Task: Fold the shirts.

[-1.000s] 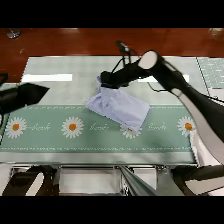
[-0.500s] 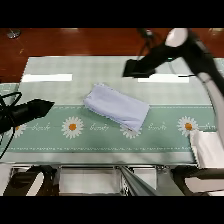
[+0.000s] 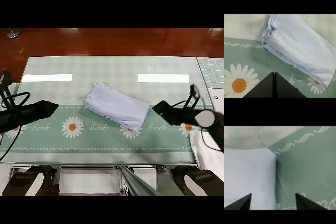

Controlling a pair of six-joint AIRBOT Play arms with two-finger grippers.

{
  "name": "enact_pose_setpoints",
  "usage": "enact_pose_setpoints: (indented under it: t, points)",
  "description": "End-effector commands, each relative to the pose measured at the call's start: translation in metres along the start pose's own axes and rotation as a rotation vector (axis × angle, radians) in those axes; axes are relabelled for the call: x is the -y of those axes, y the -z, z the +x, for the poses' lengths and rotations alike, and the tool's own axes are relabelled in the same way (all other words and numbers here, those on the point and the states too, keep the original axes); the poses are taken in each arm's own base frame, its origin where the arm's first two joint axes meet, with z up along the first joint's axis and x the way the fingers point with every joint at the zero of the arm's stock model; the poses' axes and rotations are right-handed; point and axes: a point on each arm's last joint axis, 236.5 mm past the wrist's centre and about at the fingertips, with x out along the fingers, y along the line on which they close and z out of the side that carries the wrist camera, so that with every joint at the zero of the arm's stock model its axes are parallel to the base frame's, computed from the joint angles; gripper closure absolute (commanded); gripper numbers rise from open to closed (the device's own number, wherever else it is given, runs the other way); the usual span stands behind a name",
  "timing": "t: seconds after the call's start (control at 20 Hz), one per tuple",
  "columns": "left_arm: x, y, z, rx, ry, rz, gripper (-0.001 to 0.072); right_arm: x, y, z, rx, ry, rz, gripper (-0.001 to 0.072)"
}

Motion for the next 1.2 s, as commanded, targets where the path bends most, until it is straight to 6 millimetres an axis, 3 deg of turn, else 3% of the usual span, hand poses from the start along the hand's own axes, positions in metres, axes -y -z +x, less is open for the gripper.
enact_pose_setpoints:
  t: [0.0,0.15,0.35,0.4,0.45,0.5,0.6,0.7,0.9,1.0,1.15]
  points:
    - [0.002,0.011,0.014,-0.063,0.005,0.005,0.0686,0.005,0.037,0.037,-0.132,-0.083,0.12,0.0085]
    - [0.001,0.013,0.018,-0.077,0.005,0.005,0.0686,-0.014,0.064,0.055,-0.351,-0.116,0.052,0.0085]
    - [0.002,0.008,0.018,-0.055,0.005,0.004,0.0686,-0.049,0.059,0.076,-0.424,-0.154,-0.009,0.0105]
    - [0.002,0.008,0.018,-0.055,0.005,0.004,0.0686,-0.064,0.059,0.079,-0.434,-0.174,-0.059,0.0308]
    - [0.002,0.008,0.018,-0.055,0.005,0.004,0.0686,-0.084,0.057,0.078,-0.441,-0.21,-0.131,0.0591]
    - [0.002,0.008,0.018,-0.055,0.005,0.004,0.0686,-0.107,0.052,0.073,-0.433,-0.258,-0.223,0.0687]
    - [0.002,0.008,0.018,-0.055,0.005,0.004,0.0686,-0.154,0.028,0.051,-0.39,-0.313,-0.375,0.0688]
    - [0.002,0.008,0.018,-0.055,0.005,0.004,0.0686,-0.195,-0.009,0.017,-0.313,-0.293,-0.509,0.0688]
    - [0.002,0.008,0.018,-0.052,0.005,0.004,0.0686,-0.249,-0.083,-0.068,-0.107,-0.251,-0.631,0.0688]
    - [0.002,0.008,0.018,-0.052,0.005,0.004,0.0686,-0.248,-0.126,-0.105,0.001,-0.198,-0.569,0.0688]
    - [0.002,0.008,0.018,-0.052,0.005,0.004,0.0686,-0.228,-0.158,-0.154,0.046,-0.166,-0.493,0.0688]
